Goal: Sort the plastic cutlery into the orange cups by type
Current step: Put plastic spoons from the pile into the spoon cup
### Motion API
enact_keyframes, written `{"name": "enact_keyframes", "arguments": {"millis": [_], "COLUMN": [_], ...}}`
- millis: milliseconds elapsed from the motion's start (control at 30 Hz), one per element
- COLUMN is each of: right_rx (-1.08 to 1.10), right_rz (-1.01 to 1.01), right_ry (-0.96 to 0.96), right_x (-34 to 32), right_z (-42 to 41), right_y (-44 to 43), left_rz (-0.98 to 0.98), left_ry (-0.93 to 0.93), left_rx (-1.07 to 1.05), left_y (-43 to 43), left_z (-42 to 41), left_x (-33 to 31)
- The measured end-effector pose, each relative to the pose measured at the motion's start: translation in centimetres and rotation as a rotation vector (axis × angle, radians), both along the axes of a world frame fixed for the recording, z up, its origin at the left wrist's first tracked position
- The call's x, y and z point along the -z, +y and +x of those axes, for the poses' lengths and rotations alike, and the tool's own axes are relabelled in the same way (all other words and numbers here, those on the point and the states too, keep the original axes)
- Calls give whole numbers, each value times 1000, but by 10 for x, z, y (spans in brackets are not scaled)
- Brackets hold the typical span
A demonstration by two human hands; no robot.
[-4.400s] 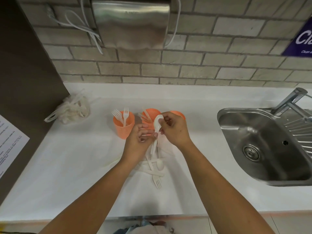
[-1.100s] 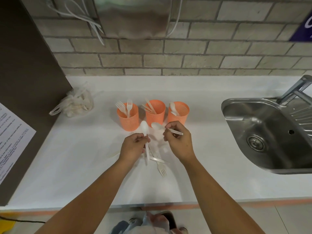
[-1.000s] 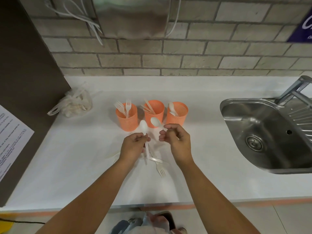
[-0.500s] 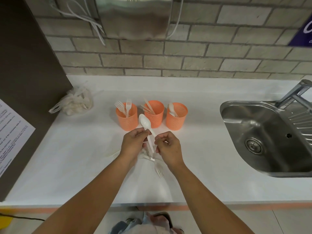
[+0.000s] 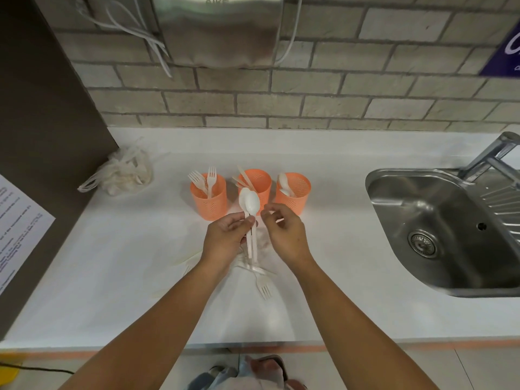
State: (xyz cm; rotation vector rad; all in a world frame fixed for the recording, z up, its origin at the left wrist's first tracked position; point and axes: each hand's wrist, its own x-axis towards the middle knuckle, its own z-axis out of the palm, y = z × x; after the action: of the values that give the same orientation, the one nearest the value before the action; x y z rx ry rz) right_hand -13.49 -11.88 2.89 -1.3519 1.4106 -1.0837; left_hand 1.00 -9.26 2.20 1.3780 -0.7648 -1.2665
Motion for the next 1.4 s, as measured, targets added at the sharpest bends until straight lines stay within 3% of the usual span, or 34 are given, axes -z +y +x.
{"name": "enact_keyframes", "arguments": {"millis": [167,567,733,900,1100,1267,1400], "right_rx": [-77,-276,-151,110,344,161,45], "right_rz": [-71,-165,-247,-399,-539,-473,-408], "right_ry": [59,165,227,193,164,423,563], "right_x": [-14,-22,-42,-73,-79,-52,-32], "right_z": [-9,-20,-29,-49,-64,-66,-62], "right_y": [-22,-42,-56,-77,-88,-91,-86], "left_rz": [-40,-4,23,21,5,-30,-51], "left_ry": [-38,1,-72,-157,-450,-782,-873], "left_rx": [135,188,154,124,142,259,305], "left_y": [2,-3,-8,-8,-3,4,9], "left_z": [-6,-8,-10,-7,3,11,16], "left_x": [1,2,0,-1,6,6,6]}}
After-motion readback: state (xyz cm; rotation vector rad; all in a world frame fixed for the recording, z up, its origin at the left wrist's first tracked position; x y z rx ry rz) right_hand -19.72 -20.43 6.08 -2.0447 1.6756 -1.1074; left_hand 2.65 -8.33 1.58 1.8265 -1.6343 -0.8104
